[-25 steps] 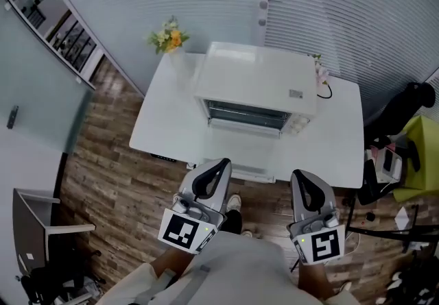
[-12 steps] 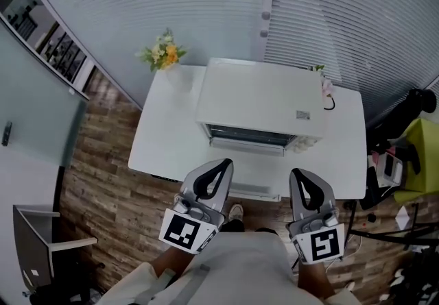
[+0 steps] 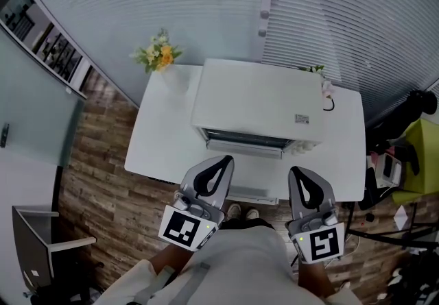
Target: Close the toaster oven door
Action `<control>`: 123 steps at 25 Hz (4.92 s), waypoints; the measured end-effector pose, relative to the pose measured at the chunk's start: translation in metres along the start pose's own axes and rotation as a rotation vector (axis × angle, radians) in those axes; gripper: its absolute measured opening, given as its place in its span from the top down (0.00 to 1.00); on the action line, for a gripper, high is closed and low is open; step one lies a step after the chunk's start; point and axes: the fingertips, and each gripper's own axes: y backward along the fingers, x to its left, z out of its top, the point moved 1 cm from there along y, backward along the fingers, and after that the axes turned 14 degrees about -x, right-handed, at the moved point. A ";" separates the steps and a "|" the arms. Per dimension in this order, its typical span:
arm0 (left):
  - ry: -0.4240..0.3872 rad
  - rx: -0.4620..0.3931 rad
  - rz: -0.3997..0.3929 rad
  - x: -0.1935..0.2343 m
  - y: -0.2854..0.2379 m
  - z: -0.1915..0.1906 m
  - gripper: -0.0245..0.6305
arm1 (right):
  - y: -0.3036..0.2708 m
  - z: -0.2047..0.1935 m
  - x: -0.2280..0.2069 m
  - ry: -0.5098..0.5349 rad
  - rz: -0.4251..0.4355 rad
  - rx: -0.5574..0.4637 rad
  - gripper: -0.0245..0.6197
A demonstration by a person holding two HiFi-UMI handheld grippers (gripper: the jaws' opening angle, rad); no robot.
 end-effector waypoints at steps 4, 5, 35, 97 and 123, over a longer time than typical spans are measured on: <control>0.011 -0.005 0.008 -0.007 -0.003 0.002 0.96 | 0.007 0.001 -0.006 0.015 0.015 0.000 0.96; 0.010 -0.007 0.010 -0.009 -0.003 0.004 0.96 | 0.009 0.002 -0.008 0.016 0.017 0.006 0.96; 0.033 0.075 0.061 -0.023 0.021 -0.034 0.96 | 0.030 0.008 -0.016 0.021 0.033 -0.004 0.96; 0.138 0.553 0.264 0.038 0.242 -0.313 0.87 | 0.024 0.011 -0.006 0.017 0.057 -0.011 0.96; 0.182 0.570 0.308 0.059 0.242 -0.354 0.75 | 0.018 0.004 -0.009 0.011 0.063 0.004 0.96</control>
